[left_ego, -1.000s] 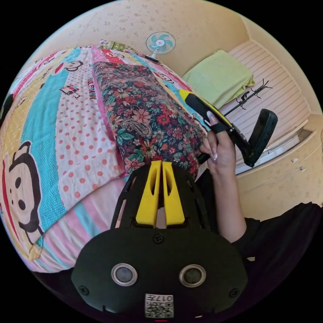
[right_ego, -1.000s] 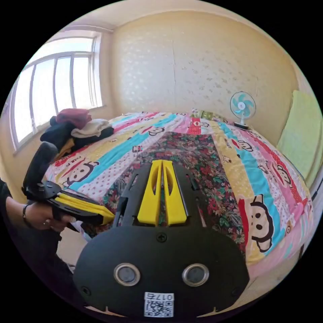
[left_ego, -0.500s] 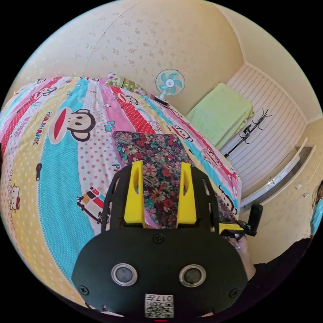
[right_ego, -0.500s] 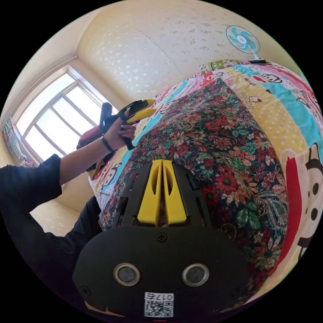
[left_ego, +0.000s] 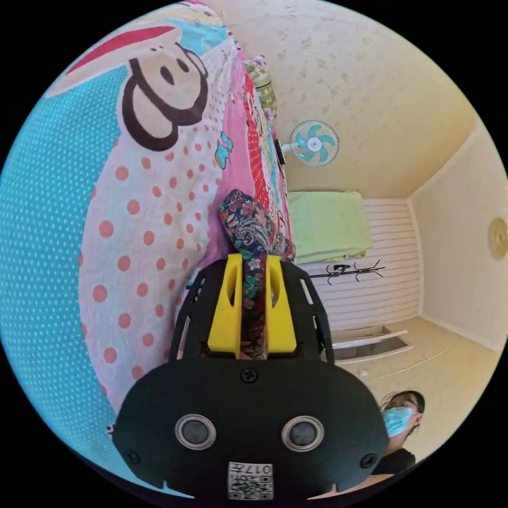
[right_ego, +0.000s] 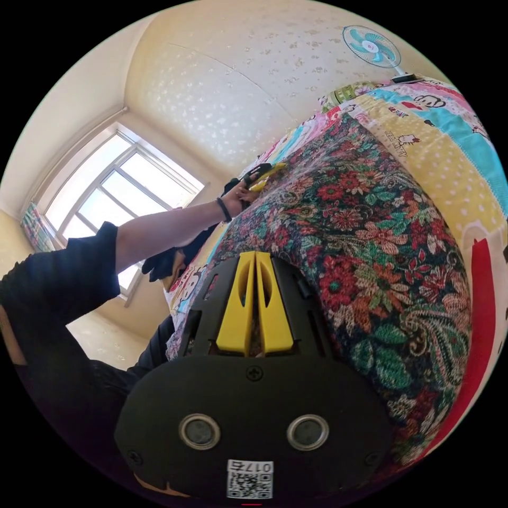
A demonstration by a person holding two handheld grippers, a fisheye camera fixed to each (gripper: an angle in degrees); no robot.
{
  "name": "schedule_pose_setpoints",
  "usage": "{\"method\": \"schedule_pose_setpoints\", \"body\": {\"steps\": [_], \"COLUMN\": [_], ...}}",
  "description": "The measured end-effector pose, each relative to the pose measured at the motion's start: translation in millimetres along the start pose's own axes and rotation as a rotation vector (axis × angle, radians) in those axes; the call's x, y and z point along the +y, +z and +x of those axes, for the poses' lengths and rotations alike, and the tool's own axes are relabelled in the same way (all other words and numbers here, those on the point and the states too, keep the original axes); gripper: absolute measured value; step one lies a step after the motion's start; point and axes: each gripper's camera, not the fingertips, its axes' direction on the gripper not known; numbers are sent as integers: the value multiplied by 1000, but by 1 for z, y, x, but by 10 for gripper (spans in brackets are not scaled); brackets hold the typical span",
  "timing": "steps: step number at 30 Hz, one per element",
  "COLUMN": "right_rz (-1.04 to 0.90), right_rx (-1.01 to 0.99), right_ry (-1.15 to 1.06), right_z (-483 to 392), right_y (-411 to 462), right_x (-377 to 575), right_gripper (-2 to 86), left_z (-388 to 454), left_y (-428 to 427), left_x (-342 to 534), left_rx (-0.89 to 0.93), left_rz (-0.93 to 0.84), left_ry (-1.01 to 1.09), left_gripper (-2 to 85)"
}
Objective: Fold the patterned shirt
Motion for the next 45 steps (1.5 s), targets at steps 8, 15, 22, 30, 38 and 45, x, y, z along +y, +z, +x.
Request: {"method": "schedule_pose_setpoints", "body": {"steps": [8, 15, 22, 30, 38, 45], "right_rz": [265, 804, 534, -32, -331, -96], "right_rx": [-336, -328, 479, 841, 1010, 609], "right_ry": [-230, -628, -217, -188, -284, -82], "right_z": [-12, -103, -152, -105, -46, -80], "right_y": [-77, -225, -178, 14, 114, 32], "right_x": [23, 104, 58, -35, -131, -134], "right_gripper": [2, 3, 3, 2, 3, 14], "left_z": [203, 274, 200, 213, 284, 189], "left_y": [5, -20, -17, -61, -75, 95], "left_x": [183, 429, 624, 669, 637, 559], "left_rx": [357, 372, -297, -412, -542, -710], "left_rz": [-421, -925, -877, -492, 83, -500], "left_ry": [598, 1006, 1280, 1280, 1179, 605], "left_gripper": [56, 56, 63, 99, 3, -9]}}
